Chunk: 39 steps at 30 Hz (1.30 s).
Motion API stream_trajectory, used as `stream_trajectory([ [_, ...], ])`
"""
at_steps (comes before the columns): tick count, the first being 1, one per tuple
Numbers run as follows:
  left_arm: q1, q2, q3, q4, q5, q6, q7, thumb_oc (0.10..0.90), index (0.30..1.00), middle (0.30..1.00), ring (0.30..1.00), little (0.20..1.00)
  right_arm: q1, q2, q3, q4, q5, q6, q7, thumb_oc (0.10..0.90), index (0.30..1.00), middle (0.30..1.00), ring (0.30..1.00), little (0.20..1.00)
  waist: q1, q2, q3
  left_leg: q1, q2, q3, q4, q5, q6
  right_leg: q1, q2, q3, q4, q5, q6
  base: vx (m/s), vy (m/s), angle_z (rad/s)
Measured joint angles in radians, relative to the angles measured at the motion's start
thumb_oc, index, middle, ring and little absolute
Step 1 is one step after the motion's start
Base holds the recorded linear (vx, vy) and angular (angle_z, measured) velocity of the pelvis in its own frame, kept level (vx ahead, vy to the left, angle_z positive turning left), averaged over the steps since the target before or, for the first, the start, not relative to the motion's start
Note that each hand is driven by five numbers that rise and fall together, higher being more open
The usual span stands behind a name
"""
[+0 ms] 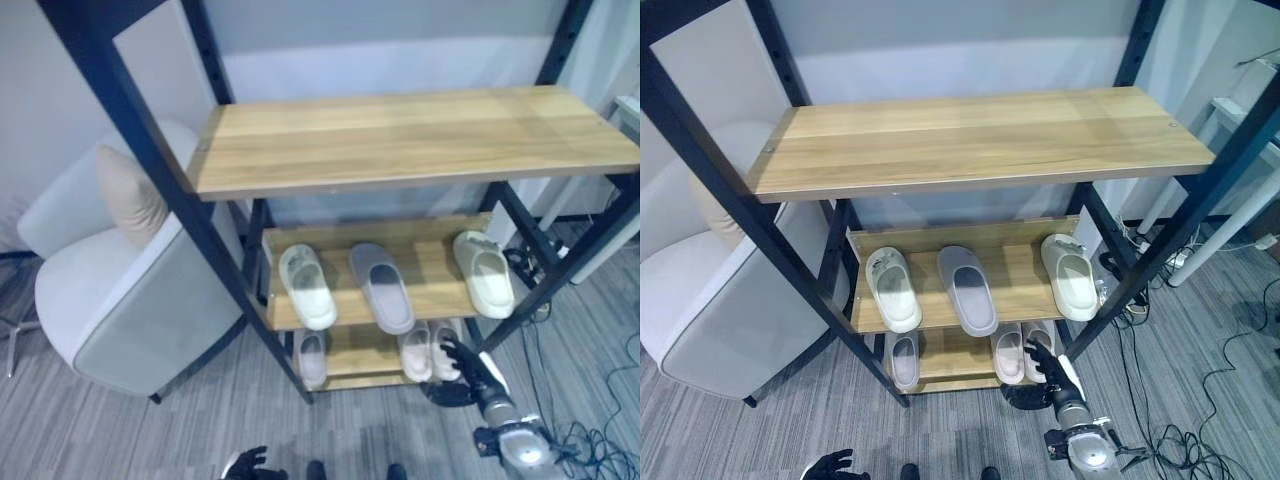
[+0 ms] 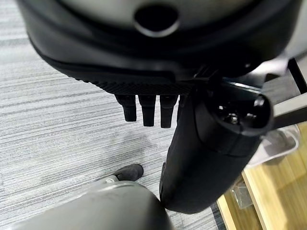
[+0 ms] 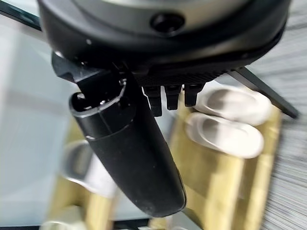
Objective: Arrange the slippers neatly on the shoe rack.
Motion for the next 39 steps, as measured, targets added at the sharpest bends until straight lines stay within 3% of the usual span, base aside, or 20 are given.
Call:
stream_trajectory([
  [11, 0.004, -0.006, -0.015, -0.003, 0.031, -0.002, 0.0, 0.8, 0.9, 0.9, 0.9, 0.9, 0.064, -0.002, -0.012, -0.181, -0.007, -0.018, 0.008, 0.8, 0.9, 0.9, 0.9, 0.9, 0.001, -0.009, -0.025, 0.004, -0.001, 0.007, -0.004, -0.008, -0.011, -0.001, -0.002, 0.008, -0.003, -0.004, 0.004, 0.02, 0.003, -0.02],
  [23, 0.015, 0.005, -0.031, -0.019, 0.036, -0.003, 0.002, 0.8, 0.9, 0.9, 0.9, 0.9, -0.087, -0.013, -0.009, -0.179, -0.102, -0.018, -0.099, 0.8, 0.9, 0.9, 0.9, 0.9, 0.016, -0.022, -0.044, -0.006, -0.003, -0.015, -0.004, -0.006, -0.013, 0.002, -0.004, -0.016, -0.007, -0.006, 0.006, 0.02, 0.01, 0.05],
  [24, 0.019, 0.007, -0.027, -0.022, 0.035, -0.005, 0.002, 0.8, 0.9, 0.9, 0.9, 0.9, -0.103, -0.031, -0.012, -0.175, -0.132, -0.018, -0.114, 0.8, 0.9, 0.9, 0.9, 0.9, 0.034, -0.023, -0.046, -0.014, -0.003, -0.025, -0.005, 0.002, -0.007, 0.0, -0.003, -0.025, -0.007, -0.007, 0.007, -0.04, 0.01, 0.22],
  [30, 0.035, 0.014, -0.007, -0.05, 0.035, -0.015, 0.001, 0.8, 0.9, 0.9, 0.9, 0.9, -0.236, -0.097, -0.013, -0.036, -0.166, -0.012, -0.148, 0.8, 0.9, 0.9, 0.9, 0.9, 0.062, -0.026, -0.046, -0.034, -0.01, -0.059, -0.005, 0.008, -0.011, -0.003, -0.006, -0.06, -0.007, -0.01, 0.008, 0.02, 0.012, 0.18],
  [39, 0.019, 0.019, -0.01, -0.056, 0.027, -0.032, 0.001, 0.8, 0.9, 0.9, 0.9, 0.9, -0.385, -0.128, 0.018, 0.204, -0.167, 0.003, -0.179, 0.8, 0.9, 0.9, 0.9, 0.9, 0.109, -0.041, -0.035, -0.07, -0.014, -0.098, -0.004, 0.026, -0.005, -0.019, -0.005, -0.102, -0.007, -0.012, 0.01, 0.0, 0.003, 0.15],
])
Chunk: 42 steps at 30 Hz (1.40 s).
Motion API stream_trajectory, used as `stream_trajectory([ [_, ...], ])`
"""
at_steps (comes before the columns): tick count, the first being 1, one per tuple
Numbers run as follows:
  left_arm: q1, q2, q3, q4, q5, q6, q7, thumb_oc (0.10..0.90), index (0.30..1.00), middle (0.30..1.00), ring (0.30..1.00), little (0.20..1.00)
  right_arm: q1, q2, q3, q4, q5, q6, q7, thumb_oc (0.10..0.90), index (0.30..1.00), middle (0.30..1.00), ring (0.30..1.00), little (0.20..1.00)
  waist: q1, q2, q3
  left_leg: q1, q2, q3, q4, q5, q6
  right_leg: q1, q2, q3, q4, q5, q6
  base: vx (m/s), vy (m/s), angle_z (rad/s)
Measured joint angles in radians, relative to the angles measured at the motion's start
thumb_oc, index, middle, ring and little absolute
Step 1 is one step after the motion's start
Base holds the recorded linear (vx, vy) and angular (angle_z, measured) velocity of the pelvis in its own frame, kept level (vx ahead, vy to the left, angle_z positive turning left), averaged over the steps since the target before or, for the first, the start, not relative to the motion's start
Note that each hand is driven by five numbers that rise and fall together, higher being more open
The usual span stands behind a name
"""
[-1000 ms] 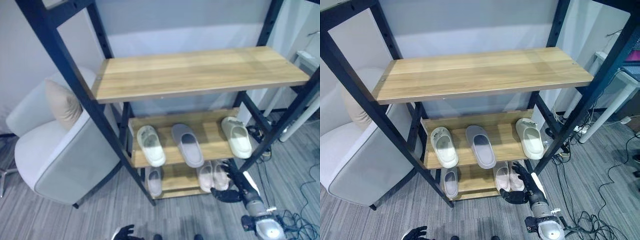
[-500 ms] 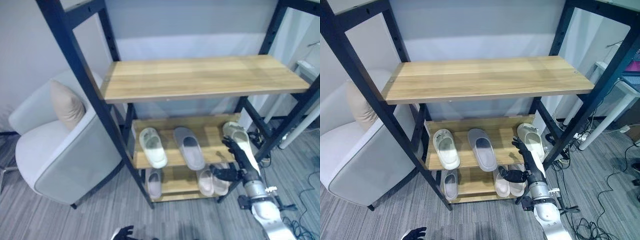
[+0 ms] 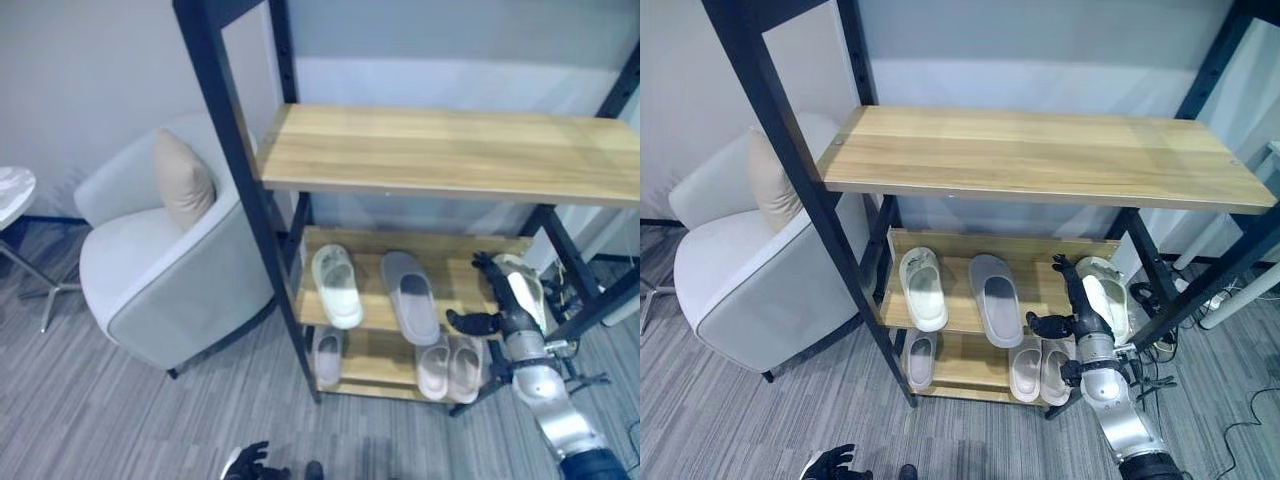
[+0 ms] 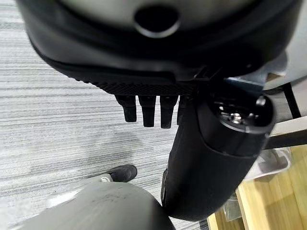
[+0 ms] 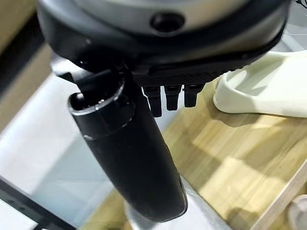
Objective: Arrange the slippers neatly on the shoe rack.
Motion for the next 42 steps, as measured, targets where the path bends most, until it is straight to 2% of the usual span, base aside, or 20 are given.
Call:
stream_trajectory([
  [9, -0.034, 0.003, -0.003, -0.007, -0.017, -0.003, -0.001, 0.8, 0.9, 0.9, 0.9, 0.9, -0.132, -0.002, 0.057, 0.104, 0.044, 0.009, -0.002, 0.8, 0.9, 0.9, 0.9, 0.9, 0.044, -0.01, 0.045, -0.016, -0.003, -0.026, 0.003, 0.006, -0.003, -0.001, 0.004, -0.03, 0.0, -0.002, -0.002, 0.01, 0.003, 0.1],
  [14, -0.043, 0.005, -0.003, -0.006, -0.034, -0.002, -0.001, 0.8, 0.9, 0.9, 0.9, 0.9, -0.199, 0.0, 0.085, 0.18, 0.056, 0.013, -0.01, 0.8, 0.9, 0.9, 0.9, 0.9, 0.066, -0.021, 0.052, -0.018, -0.006, -0.047, 0.003, 0.008, -0.005, 0.005, 0.003, -0.05, 0.0, -0.007, -0.004, 0.01, 0.003, 0.1],
  [15, -0.043, 0.006, -0.003, -0.006, -0.036, -0.002, -0.001, 0.8, 0.9, 0.9, 0.9, 0.9, -0.207, 0.001, 0.089, 0.19, 0.055, 0.013, -0.01, 0.715, 0.773, 0.773, 0.773, 0.773, 0.067, -0.022, 0.053, -0.019, -0.007, -0.05, 0.003, 0.008, -0.006, 0.006, 0.003, -0.054, 0.0, -0.009, -0.005, 0.02, 0.003, 0.14],
  [16, -0.046, 0.005, -0.003, -0.006, -0.036, -0.002, -0.001, 0.8, 0.9, 0.9, 0.9, 0.9, -0.219, 0.001, 0.094, 0.208, 0.055, 0.014, -0.01, 0.584, 0.575, 0.575, 0.575, 0.575, 0.07, -0.023, 0.053, -0.019, -0.007, -0.05, 0.003, 0.008, -0.006, 0.006, 0.004, -0.054, 0.0, -0.009, -0.004, 0.02, 0.002, 0.07],
  [17, -0.048, 0.005, -0.003, -0.006, -0.036, -0.002, -0.001, 0.8, 0.9, 0.9, 0.9, 0.9, -0.226, 0.001, 0.095, 0.218, 0.055, 0.017, -0.01, 0.529, 0.493, 0.493, 0.493, 0.493, 0.077, -0.024, 0.054, -0.019, -0.007, -0.051, 0.003, 0.008, -0.006, 0.006, 0.004, -0.055, 0.0, -0.01, -0.004, 0.0, 0.0, 0.0],
  [18, -0.049, 0.005, -0.004, -0.006, -0.036, -0.002, -0.001, 0.8, 0.9, 0.9, 0.9, 0.9, -0.237, 0.001, 0.102, 0.233, 0.055, 0.017, -0.012, 0.4, 0.3, 0.3, 0.3, 0.3, 0.085, -0.025, 0.055, -0.019, -0.007, -0.053, 0.003, 0.008, -0.006, 0.007, 0.004, -0.056, 0.001, -0.01, -0.003, 0.0, 0.0, 0.0],
  [23, -0.052, 0.009, -0.003, -0.005, -0.037, -0.002, 0.001, 0.8, 0.9, 0.9, 0.9, 0.9, -0.289, 0.002, 0.134, 0.331, 0.054, 0.024, -0.018, 0.4, 0.3, 0.3, 0.3, 0.3, 0.087, -0.033, 0.061, -0.014, -0.01, -0.059, 0.003, 0.009, -0.006, 0.015, 0.002, -0.062, 0.002, -0.012, -0.003, 0.01, 0.003, 0.04],
  [31, -0.055, 0.009, 0.0, 0.003, -0.036, 0.0, 0.0, 0.8, 0.9, 0.9, 0.9, 0.9, -0.278, -0.006, 0.113, 0.302, 0.053, 0.022, -0.028, 0.4, 0.3, 0.3, 0.3, 0.3, 0.079, -0.035, 0.063, -0.008, -0.013, -0.059, 0.003, 0.009, -0.006, 0.022, -0.002, -0.062, 0.0, -0.014, -0.001, 0.0, 0.0, 0.0],
  [39, -0.046, 0.0, 0.022, 0.004, -0.03, 0.007, -0.004, 0.8, 0.9, 0.9, 0.9, 0.9, -0.023, -0.016, 0.031, -0.042, 0.033, 0.019, 0.041, 0.4, 0.3, 0.3, 0.3, 0.3, 0.041, -0.013, 0.077, 0.007, -0.014, -0.049, 0.003, 0.007, -0.007, 0.034, -0.009, -0.058, 0.0, -0.016, -0.003, 0.0, -0.003, -0.01],
  [42, -0.037, -0.001, 0.027, 0.003, -0.027, 0.009, -0.005, 0.8, 0.9, 0.9, 0.9, 0.9, 0.081, -0.016, -0.008, -0.163, 0.033, 0.013, 0.069, 0.4, 0.3, 0.3, 0.3, 0.3, 0.004, -0.004, 0.078, 0.013, -0.013, -0.045, 0.003, 0.005, -0.008, 0.035, -0.009, -0.049, 0.0, -0.016, -0.002, -0.02, -0.006, -0.08],
])
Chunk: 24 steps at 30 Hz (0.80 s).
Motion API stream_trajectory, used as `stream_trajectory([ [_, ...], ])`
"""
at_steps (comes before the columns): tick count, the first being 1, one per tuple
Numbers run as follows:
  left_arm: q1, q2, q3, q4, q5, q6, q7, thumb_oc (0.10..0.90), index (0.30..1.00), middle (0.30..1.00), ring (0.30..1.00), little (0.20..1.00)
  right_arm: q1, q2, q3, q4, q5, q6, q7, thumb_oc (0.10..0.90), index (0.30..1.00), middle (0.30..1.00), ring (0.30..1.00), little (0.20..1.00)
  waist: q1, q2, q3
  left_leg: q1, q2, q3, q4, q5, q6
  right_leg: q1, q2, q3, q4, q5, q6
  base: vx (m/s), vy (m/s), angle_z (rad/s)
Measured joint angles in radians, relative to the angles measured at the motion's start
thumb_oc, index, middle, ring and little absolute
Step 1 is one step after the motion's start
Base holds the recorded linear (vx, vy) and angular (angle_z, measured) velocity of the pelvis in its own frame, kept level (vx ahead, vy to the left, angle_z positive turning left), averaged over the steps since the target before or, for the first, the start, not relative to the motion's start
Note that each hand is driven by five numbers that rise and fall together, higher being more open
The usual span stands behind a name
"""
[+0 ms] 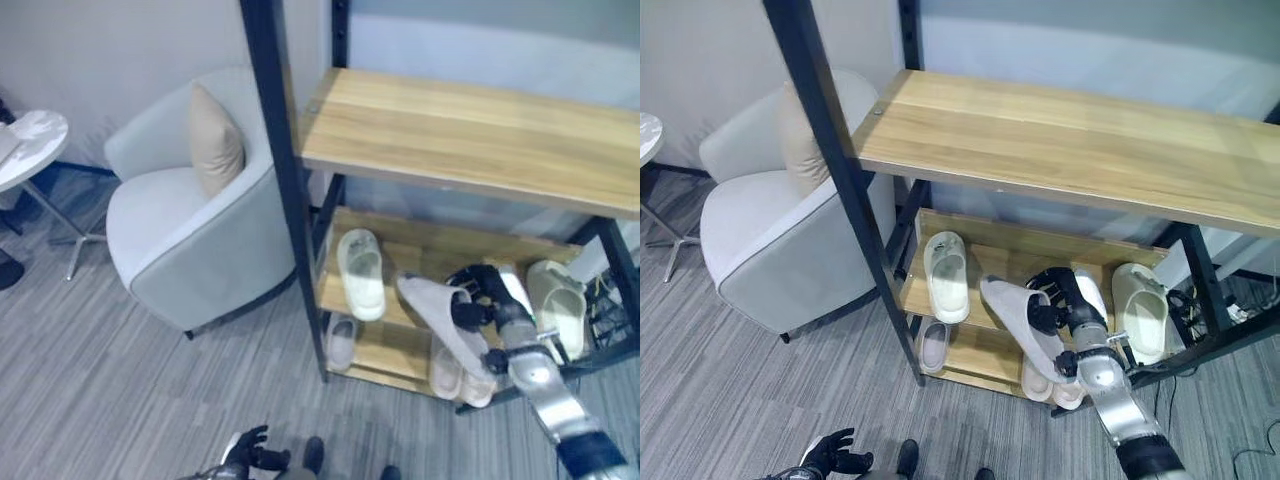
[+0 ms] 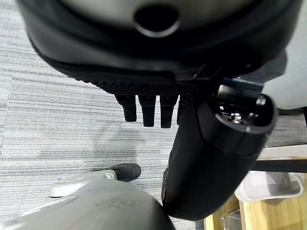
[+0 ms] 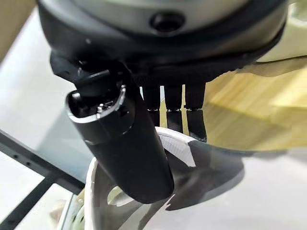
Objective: Arrange the slippers neatly on the shoe rack.
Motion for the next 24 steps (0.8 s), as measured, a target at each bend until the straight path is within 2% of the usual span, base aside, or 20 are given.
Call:
stream_trajectory([
  [4, 0.017, -0.006, 0.01, -0.006, 0.002, -0.001, -0.001, 0.8, 0.9, 0.9, 0.9, 0.9, 0.115, 0.0, -0.071, -0.142, 0.002, -0.011, 0.048, 0.4, 0.3, 0.3, 0.3, 0.3, -0.016, 0.016, 0.002, 0.009, 0.004, 0.025, -0.004, -0.012, -0.008, -0.002, 0.001, 0.025, 0.0, -0.001, 0.001, -0.03, -0.015, -0.21],
  [5, 0.023, -0.005, 0.012, -0.009, 0.008, -0.001, 0.0, 0.8, 0.9, 0.9, 0.9, 0.9, 0.136, -0.002, -0.079, -0.169, 0.002, -0.025, 0.062, 0.4, 0.3, 0.3, 0.3, 0.3, -0.041, 0.018, 0.001, 0.013, 0.005, 0.029, 0.001, -0.009, -0.005, -0.005, 0.001, 0.029, 0.0, 0.001, 0.001, -0.1, -0.014, -0.08],
  [7, 0.039, -0.012, 0.021, -0.024, 0.015, -0.003, -0.001, 0.8, 0.9, 0.9, 0.9, 0.9, 0.217, -0.021, -0.125, -0.281, 0.002, -0.057, 0.097, 0.4, 0.3, 0.3, 0.3, 0.3, -0.046, 0.029, 0.001, 0.008, 0.01, 0.054, 0.0, -0.011, -0.003, -0.021, 0.002, 0.054, 0.0, 0.003, 0.002, -0.04, -0.008, -0.32],
  [9, 0.045, -0.013, 0.022, -0.029, 0.036, -0.001, -0.002, 0.8, 0.9, 0.9, 0.9, 0.9, 0.256, -0.031, -0.148, -0.339, 0.003, -0.074, 0.13, 0.4, 0.3, 0.3, 0.3, 0.3, -0.07, 0.036, -0.001, 0.012, 0.012, 0.061, 0.0, -0.013, -0.001, -0.018, 0.004, 0.059, 0.001, 0.007, 0.0, -0.04, -0.005, -0.23],
  [14, 0.054, -0.01, 0.005, -0.037, 0.043, -0.005, -0.012, 0.8, 0.9, 0.9, 0.9, 0.9, 0.327, -0.083, -0.153, -0.383, 0.024, -0.108, 0.216, 0.4, 0.3, 0.3, 0.3, 0.3, -0.095, 0.046, -0.002, 0.01, 0.018, 0.083, 0.0, -0.016, -0.004, -0.034, 0.008, 0.084, 0.0, 0.009, 0.0, -0.03, 0.001, -0.14],
  [18, 0.054, -0.009, -0.018, -0.04, 0.054, -0.011, -0.018, 0.8, 0.9, 0.9, 0.9, 0.9, 0.341, -0.099, -0.116, -0.371, 0.025, -0.108, 0.255, 0.4, 0.3, 0.3, 0.3, 0.3, -0.107, 0.06, 0.002, 0.002, 0.017, 0.095, 0.0, -0.016, -0.003, -0.052, 0.007, 0.096, 0.0, 0.013, 0.001, -0.11, 0.014, -0.08],
  [21, 0.042, -0.006, -0.061, -0.059, 0.076, -0.018, -0.021, 0.8, 0.9, 0.9, 0.9, 0.9, 0.322, -0.109, -0.05, -0.315, 0.022, -0.112, 0.259, 0.4, 0.3, 0.3, 0.3, 0.3, -0.11, 0.075, 0.01, -0.028, 0.016, 0.101, 0.001, -0.008, 0.001, -0.081, 0.006, 0.104, 0.008, 0.024, 0.003, -0.21, 0.007, -0.1],
  [22, 0.04, 0.001, -0.083, -0.073, 0.075, -0.021, -0.018, 0.8, 0.9, 0.9, 0.9, 0.9, 0.298, -0.12, -0.008, -0.275, 0.02, -0.115, 0.248, 0.4, 0.3, 0.3, 0.3, 0.3, -0.11, 0.071, 0.02, -0.039, 0.016, 0.103, 0.001, -0.003, 0.002, -0.097, 0.005, 0.105, 0.008, 0.027, 0.003, -0.33, -0.004, -0.01],
  [23, 0.015, 0.004, -0.115, -0.08, 0.077, -0.023, -0.017, 0.8, 0.9, 0.9, 0.9, 0.9, 0.252, -0.127, 0.036, -0.218, 0.018, -0.114, 0.245, 0.4, 0.3, 0.3, 0.3, 0.3, -0.108, 0.085, 0.039, -0.061, 0.016, 0.103, 0.001, 0.006, 0.002, -0.115, 0.006, 0.105, 0.012, 0.035, 0.004, -0.32, -0.016, 0.01],
  [24, -0.015, -0.001, -0.134, -0.09, 0.076, -0.023, -0.015, 0.8, 0.9, 0.9, 0.9, 0.9, 0.203, -0.134, 0.071, -0.171, 0.002, -0.109, 0.238, 0.4, 0.3, 0.3, 0.3, 0.3, -0.106, 0.085, 0.075, -0.092, 0.016, 0.101, 0.008, 0.018, 0.0, -0.147, 0.01, 0.102, 0.025, 0.041, 0.004, -0.35, -0.031, 0.02],
])
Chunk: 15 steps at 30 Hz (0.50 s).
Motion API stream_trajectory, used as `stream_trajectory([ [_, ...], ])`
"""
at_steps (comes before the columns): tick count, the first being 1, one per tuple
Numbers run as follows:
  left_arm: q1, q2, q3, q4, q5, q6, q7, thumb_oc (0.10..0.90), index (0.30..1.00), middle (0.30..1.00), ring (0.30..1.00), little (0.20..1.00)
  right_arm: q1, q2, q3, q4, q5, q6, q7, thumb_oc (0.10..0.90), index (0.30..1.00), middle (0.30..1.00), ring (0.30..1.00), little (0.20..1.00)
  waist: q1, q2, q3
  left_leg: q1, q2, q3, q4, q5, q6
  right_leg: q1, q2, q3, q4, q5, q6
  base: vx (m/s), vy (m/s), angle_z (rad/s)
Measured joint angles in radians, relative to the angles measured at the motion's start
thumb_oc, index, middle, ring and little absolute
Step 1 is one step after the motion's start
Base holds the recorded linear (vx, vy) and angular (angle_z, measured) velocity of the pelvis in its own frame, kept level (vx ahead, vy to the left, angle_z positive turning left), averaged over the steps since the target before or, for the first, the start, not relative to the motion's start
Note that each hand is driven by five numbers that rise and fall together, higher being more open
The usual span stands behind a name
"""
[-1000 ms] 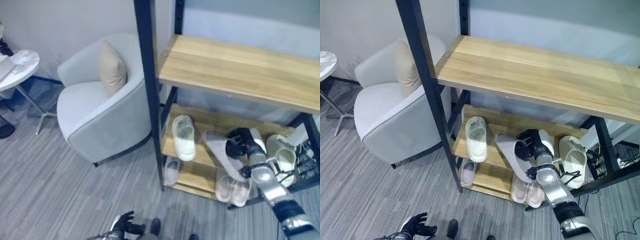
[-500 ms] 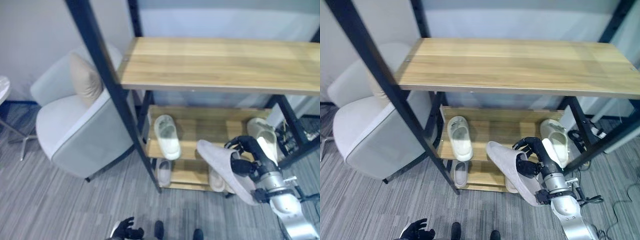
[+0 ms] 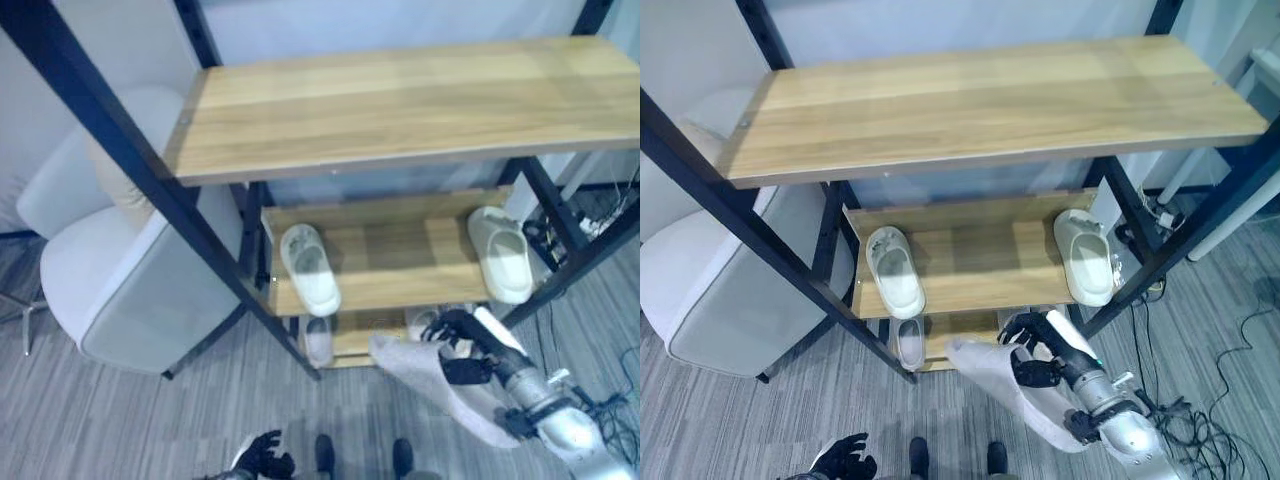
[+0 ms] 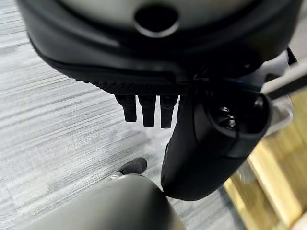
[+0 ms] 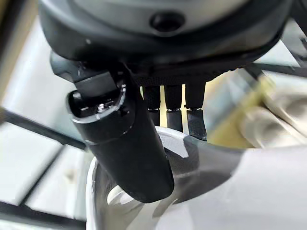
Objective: Arrange the slippers neatly on the shoe rack.
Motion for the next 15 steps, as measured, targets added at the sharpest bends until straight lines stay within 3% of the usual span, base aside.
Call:
stream_trajectory([
  [5, -0.129, 0.007, -0.048, -0.074, -0.016, -0.011, 0.019, 0.8, 0.9, 0.9, 0.9, 0.9, -0.248, -0.014, 0.101, 0.144, -0.025, 0.016, -0.078, 0.4, 0.3, 0.3, 0.3, 0.3, 0.033, 0.019, 0.158, -0.191, 0.007, -0.01, 0.109, 0.007, -0.015, -0.21, -0.006, -0.003, 0.158, -0.017, -0.014, -0.22, -0.032, 0.03],
  [8, -0.162, 0.028, -0.048, -0.172, -0.087, -0.029, 0.032, 0.8, 0.9, 0.9, 0.9, 0.9, -0.395, -0.02, 0.12, 0.195, -0.044, 0.021, -0.148, 0.4, 0.3, 0.3, 0.3, 0.3, 0.064, -0.005, 0.229, -0.339, -0.005, -0.03, 0.206, -0.007, -0.015, -0.413, -0.041, 0.002, 0.385, -0.108, -0.039, -0.12, -0.018, 0.21],
  [10, -0.182, 0.045, -0.043, -0.216, -0.106, -0.032, 0.044, 0.8, 0.9, 0.9, 0.9, 0.9, -0.465, -0.029, 0.125, 0.217, -0.062, 0.024, -0.186, 0.4, 0.3, 0.3, 0.3, 0.3, 0.082, -0.016, 0.271, -0.389, -0.018, -0.034, 0.269, -0.02, -0.005, -0.475, -0.065, 0.001, 0.487, -0.144, -0.045, -0.25, -0.007, 0.3],
  [11, -0.186, 0.059, -0.048, -0.265, -0.13, -0.039, 0.047, 0.8, 0.9, 0.9, 0.9, 0.9, -0.527, -0.027, 0.133, 0.238, -0.078, 0.026, -0.22, 0.4, 0.3, 0.3, 0.3, 0.3, 0.103, -0.017, 0.283, -0.463, -0.028, -0.044, 0.348, -0.038, -0.007, -0.544, -0.073, 0.002, 0.583, -0.173, -0.039, -0.15, -0.006, 0.29],
  [12, -0.171, 0.089, -0.059, -0.34, -0.163, -0.049, 0.058, 0.8, 0.9, 0.9, 0.9, 0.9, -0.582, -0.035, 0.147, 0.245, -0.083, 0.026, -0.255, 0.4, 0.3, 0.3, 0.3, 0.3, 0.103, -0.025, 0.281, -0.55, -0.029, -0.049, 0.458, -0.084, -0.001, -0.619, -0.084, 0.006, 0.665, -0.209, -0.06, -0.08, -0.016, 0.23],
  [13, -0.176, 0.096, -0.059, -0.364, -0.169, -0.06, 0.06, 0.8, 0.9, 0.9, 0.9, 0.9, -0.603, -0.039, 0.142, 0.245, -0.091, 0.025, -0.274, 0.4, 0.3, 0.3, 0.3, 0.3, 0.108, -0.02, 0.286, -0.594, -0.032, -0.055, 0.511, -0.108, -0.007, -0.658, -0.088, 0.007, 0.713, -0.228, -0.059, -0.07, -0.009, 0.25],
  [14, -0.175, 0.136, -0.067, -0.503, -0.237, -0.09, 0.071, 0.8, 0.9, 0.9, 0.9, 0.9, -0.722, -0.052, 0.138, 0.257, -0.126, 0.03, -0.36, 0.4, 0.3, 0.3, 0.3, 0.3, 0.125, -0.011, 0.293, -0.81, -0.035, -0.066, 0.755, -0.192, -0.004, -0.855, -0.107, 0.028, 0.936, -0.314, -0.089, -0.09, -0.002, 0.21],
  [15, -0.179, 0.14, -0.063, -0.535, -0.244, -0.095, 0.076, 0.8, 0.9, 0.9, 0.9, 0.9, -0.758, -0.055, 0.133, 0.26, -0.133, 0.032, -0.377, 0.4, 0.3, 0.3, 0.3, 0.3, 0.137, -0.006, 0.302, -0.861, -0.036, -0.067, 0.81, -0.212, -0.003, -0.903, -0.112, 0.028, 0.987, -0.329, -0.091, -0.03, -0.008, 0.19],
])
